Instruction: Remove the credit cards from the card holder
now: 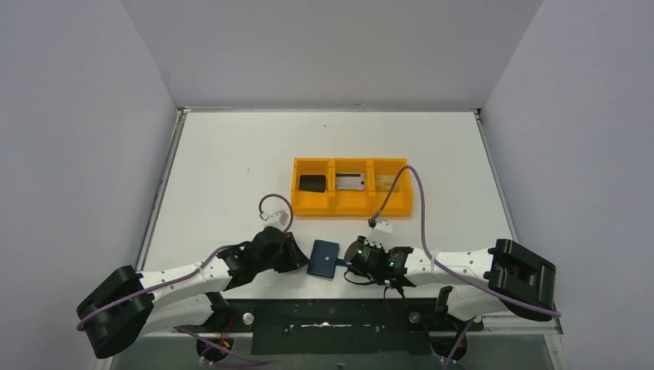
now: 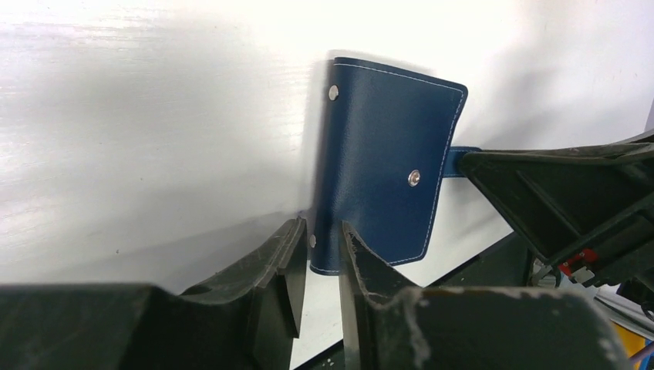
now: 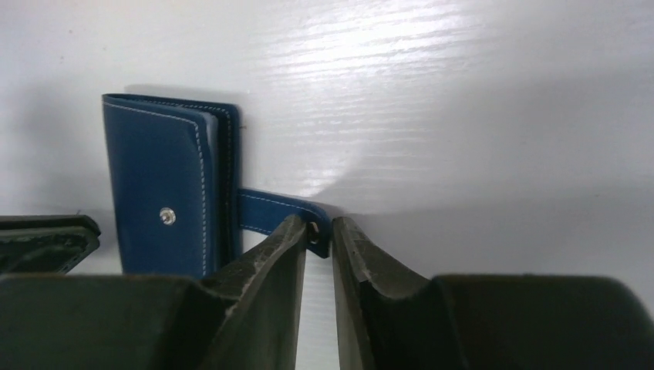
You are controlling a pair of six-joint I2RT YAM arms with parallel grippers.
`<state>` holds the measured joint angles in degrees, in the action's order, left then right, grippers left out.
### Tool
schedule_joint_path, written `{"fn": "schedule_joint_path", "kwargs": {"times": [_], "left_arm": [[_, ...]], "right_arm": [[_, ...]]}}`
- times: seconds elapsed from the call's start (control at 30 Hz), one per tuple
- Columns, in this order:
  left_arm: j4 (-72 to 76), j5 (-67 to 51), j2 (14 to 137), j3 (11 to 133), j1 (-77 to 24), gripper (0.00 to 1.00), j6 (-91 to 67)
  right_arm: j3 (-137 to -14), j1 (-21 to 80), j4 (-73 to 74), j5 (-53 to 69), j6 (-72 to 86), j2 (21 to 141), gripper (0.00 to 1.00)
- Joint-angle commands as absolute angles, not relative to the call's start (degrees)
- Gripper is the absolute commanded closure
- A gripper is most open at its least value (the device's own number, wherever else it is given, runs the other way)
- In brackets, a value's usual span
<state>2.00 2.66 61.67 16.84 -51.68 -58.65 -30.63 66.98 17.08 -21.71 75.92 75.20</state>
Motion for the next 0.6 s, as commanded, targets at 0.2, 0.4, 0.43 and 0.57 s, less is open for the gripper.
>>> {"fn": "schedule_joint_path", "kwargs": {"times": [0.2,0.4,0.43,0.57], "left_arm": [[-1.49,1.31,59.7,23.32,-51.94,0.73,-54.46],[-3.18,1.22,61.08,25.85,-52.46,0.68,-52.29],[-3.33,1.42,61.35,26.25,-52.67,0.66,-51.68],[-6.07,4.65,62.95,29.41,-54.5,0.61,-49.77]], "right_arm": [[-26.21,64.72,6.2,-18.6,78.44,72.78,0.75],[-24.79,62.95,4.17,-18.0,77.31,71.81,0.83],[-24.71,62.79,3.78,-17.89,76.82,71.55,0.87],[-24.1,62.75,-0.25,-16.7,72.95,69.81,1.0]]}}
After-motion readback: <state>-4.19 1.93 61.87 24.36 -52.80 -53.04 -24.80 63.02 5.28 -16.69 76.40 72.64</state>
